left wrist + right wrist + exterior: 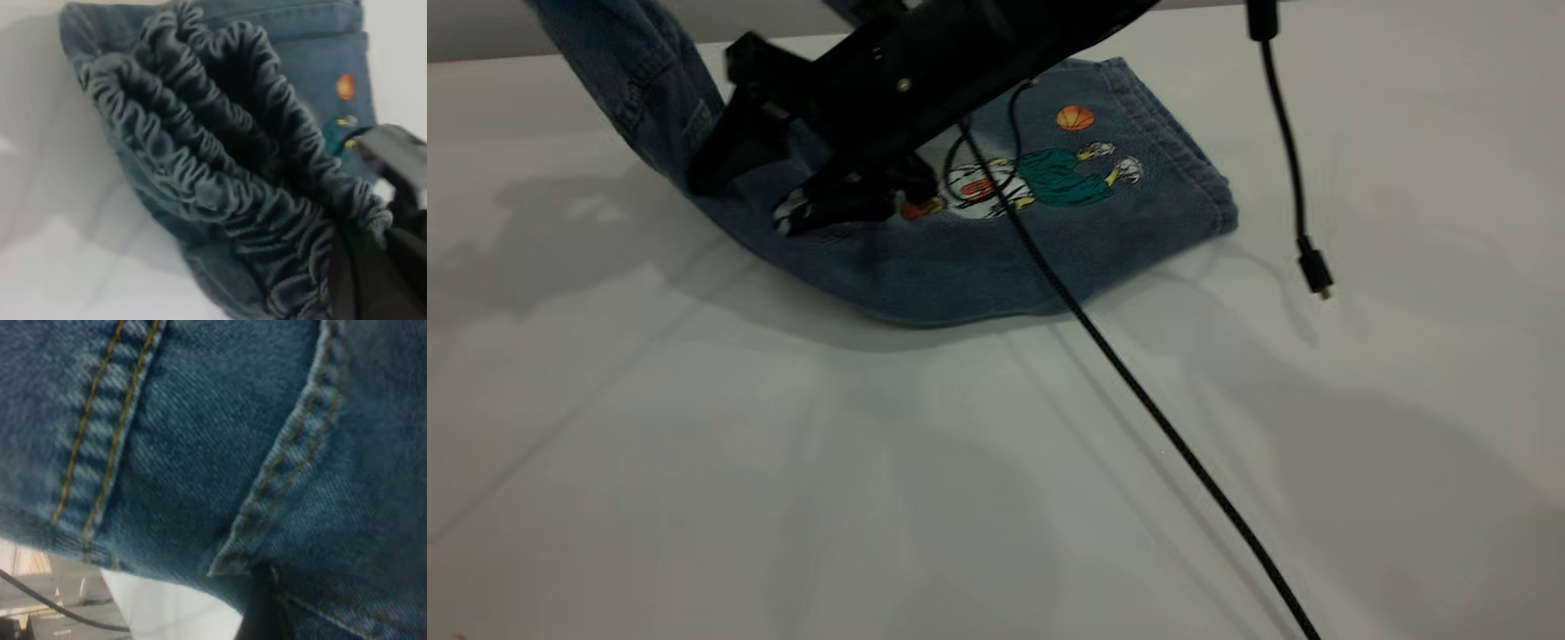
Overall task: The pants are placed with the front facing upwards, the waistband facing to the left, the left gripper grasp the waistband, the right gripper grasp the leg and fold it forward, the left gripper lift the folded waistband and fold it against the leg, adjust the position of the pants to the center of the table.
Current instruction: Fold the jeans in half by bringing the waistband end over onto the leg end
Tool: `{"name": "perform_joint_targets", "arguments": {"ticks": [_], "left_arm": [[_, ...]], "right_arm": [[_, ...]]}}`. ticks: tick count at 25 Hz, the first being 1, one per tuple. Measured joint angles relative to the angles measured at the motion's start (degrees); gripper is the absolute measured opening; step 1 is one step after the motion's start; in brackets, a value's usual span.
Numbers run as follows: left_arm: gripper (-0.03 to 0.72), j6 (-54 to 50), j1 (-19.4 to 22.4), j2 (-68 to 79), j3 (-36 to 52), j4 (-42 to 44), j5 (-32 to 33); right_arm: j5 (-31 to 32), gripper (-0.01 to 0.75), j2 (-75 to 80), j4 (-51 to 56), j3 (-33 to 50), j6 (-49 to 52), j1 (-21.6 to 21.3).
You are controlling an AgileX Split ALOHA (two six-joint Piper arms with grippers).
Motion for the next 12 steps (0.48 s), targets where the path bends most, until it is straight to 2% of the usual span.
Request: {"name": "perform_joint_targets", "arguments": {"ticks": [6, 12], "left_arm": [[0.069, 0.0, -3.7, -2.8, 0.0, 0.0, 0.1], [0.068, 0.0, -4.3, -3.6, 0.0, 0.6, 0.1]], "right_arm": [[-0.7, 0.468, 0.0, 0.2, 0.0, 0.0, 3.1], [0.1, 0.468, -0.2, -0.8, 0.0, 0.0, 1.6]]}}
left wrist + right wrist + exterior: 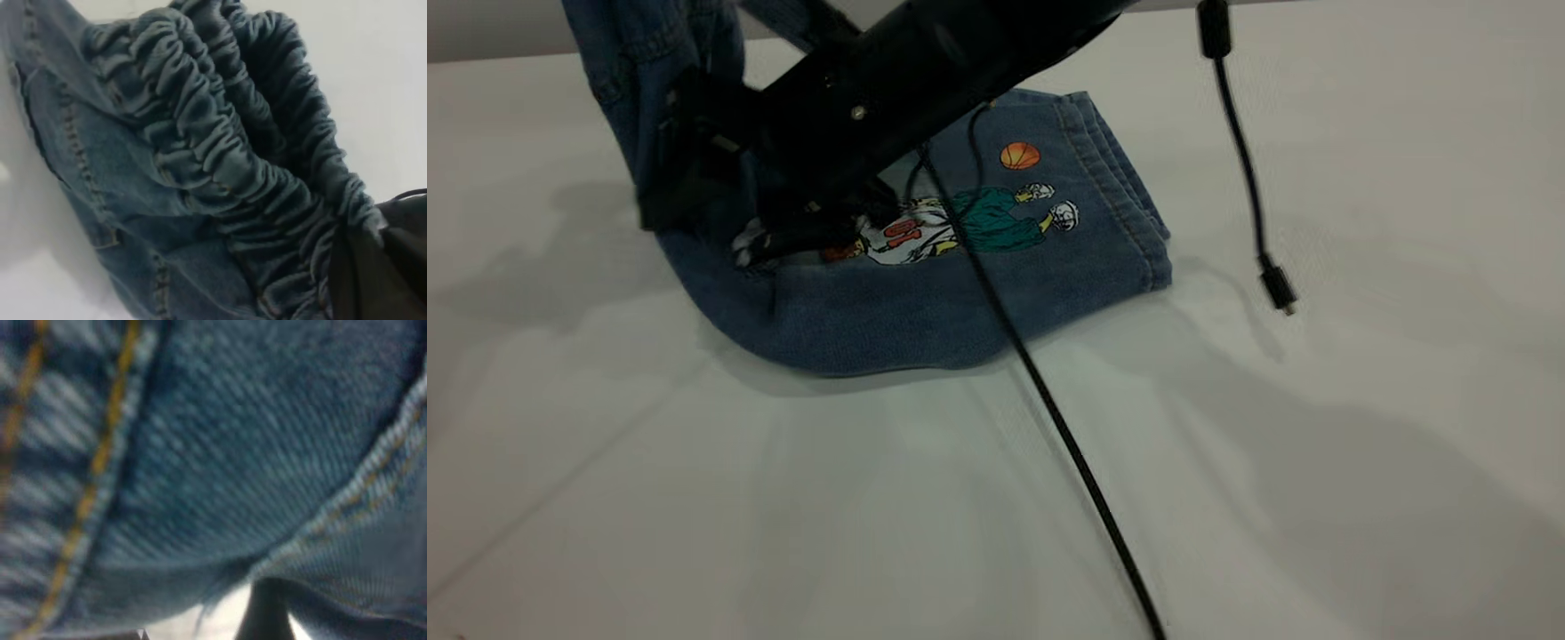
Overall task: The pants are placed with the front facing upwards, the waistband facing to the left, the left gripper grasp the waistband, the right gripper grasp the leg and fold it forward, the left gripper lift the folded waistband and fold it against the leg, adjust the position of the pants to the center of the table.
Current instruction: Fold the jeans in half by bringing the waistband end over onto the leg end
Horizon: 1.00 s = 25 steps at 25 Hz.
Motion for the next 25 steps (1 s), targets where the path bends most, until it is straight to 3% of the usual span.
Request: {"name": "perform_joint_targets", "arguments": {"ticks": [10, 14, 25], "left_arm": [[0.068, -0.1, 0.0, 0.1, 0.1, 0.1, 0.1], [0.068, -0.2, -0.3, 0.1, 0.1, -0.3, 0.4], [0.068, -0.2, -3.3, 0.1, 0.1, -0.2, 0.4]], "right_arm": [[7.0, 0.468, -0.2, -6.5, 0.0, 1.9, -9.8], [6.2, 0.468, -0.1, -12.1, 0.0, 2.4, -12.4], [4.6, 0.468, 0.1, -14.2, 0.0, 2.5, -12.0]]}}
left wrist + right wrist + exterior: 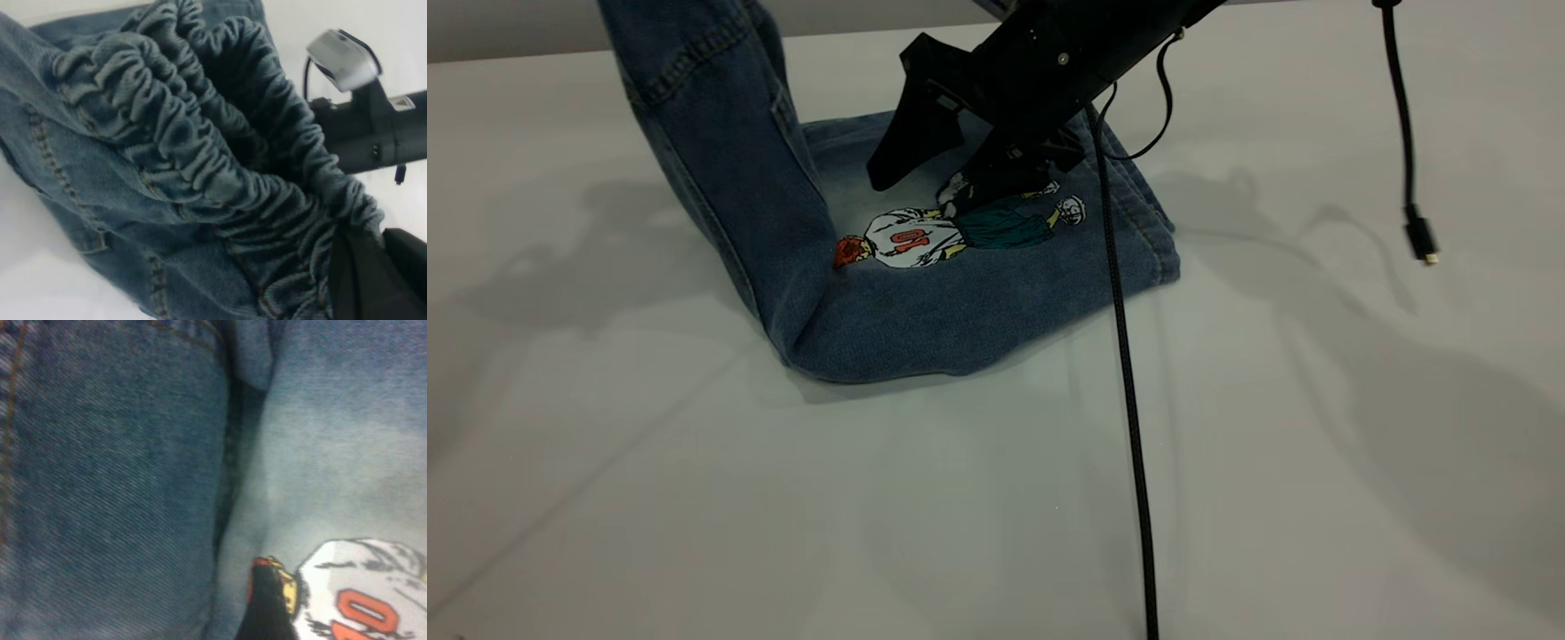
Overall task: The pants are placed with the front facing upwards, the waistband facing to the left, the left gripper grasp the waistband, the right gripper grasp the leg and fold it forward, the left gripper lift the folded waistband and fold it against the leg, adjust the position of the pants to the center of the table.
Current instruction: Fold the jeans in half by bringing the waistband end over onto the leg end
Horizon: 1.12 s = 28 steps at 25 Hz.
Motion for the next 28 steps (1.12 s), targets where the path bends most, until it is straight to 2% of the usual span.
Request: {"name": "perform_joint_targets", "arguments": {"ticks": [11, 15, 21, 28], "left_arm": [[0.068, 0.2, -7.5, 0.0, 0.0, 0.1, -2.3], [0.068, 0.2, -7.5, 0.0, 0.0, 0.1, -2.3], [0.068, 0.2, -7.7, 0.0, 0.0, 0.1, -2.2], [0.068, 1.5, -13.0, 2.5, -0.1, -0.1, -5.1]], "right_arm": [[0.7, 0.468, 0.7, -0.9, 0.0, 0.5, 0.1], [1.3, 0.468, -1.2, -1.3, -0.1, 0.8, -3.0], [7.1, 0.468, -3.3, -0.9, 0.0, 1.2, -8.1], [10.2, 0.468, -7.1, 1.7, 0.0, 1.1, -16.8]]}}
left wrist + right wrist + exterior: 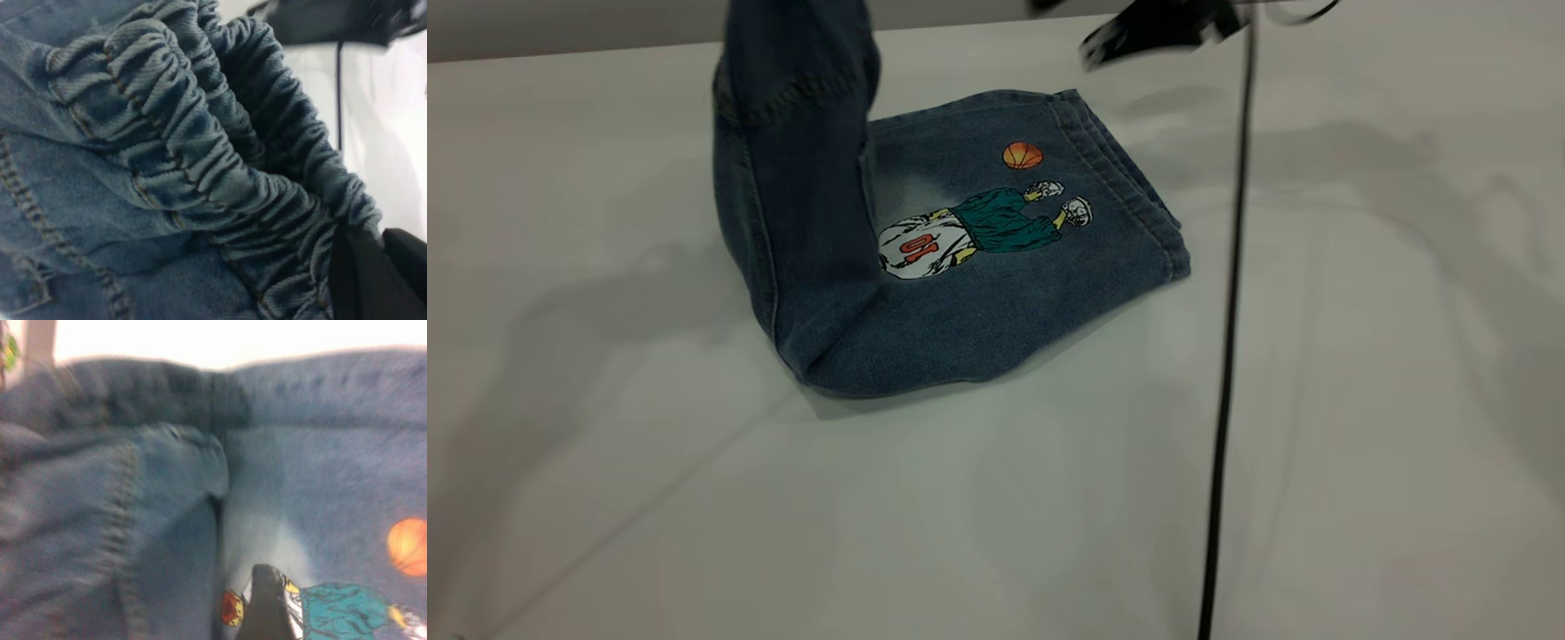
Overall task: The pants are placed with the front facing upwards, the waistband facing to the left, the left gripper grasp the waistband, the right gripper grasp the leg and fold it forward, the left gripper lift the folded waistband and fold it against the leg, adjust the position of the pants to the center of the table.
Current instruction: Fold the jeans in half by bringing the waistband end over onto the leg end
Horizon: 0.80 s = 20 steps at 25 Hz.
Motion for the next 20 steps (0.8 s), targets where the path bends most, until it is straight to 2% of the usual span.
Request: {"name": "perform_joint_targets", "arguments": {"ticks": [6, 9, 14, 20], "left_arm": [[0.068, -0.1, -5.8, 5.1, 0.0, -0.5, -5.9], [0.068, 0.0, -8.9, 8.5, 0.0, -2.5, -9.1], [0.068, 1.2, -13.1, 15.1, 0.0, -5.5, -13.7], [0.068, 2.0, -14.0, 20.6, 0.0, -6.6, -19.3]], "right_arm": [[4.2, 0.468, -5.3, 2.9, 0.0, -1.6, -8.6], [5.7, 0.468, -7.4, 5.7, 0.0, -1.8, -11.5], [7.0, 0.468, -8.2, 5.4, 0.0, -1.9, -12.6], [7.4, 0.468, -8.1, 5.5, 0.0, -2.1, -12.6]]}}
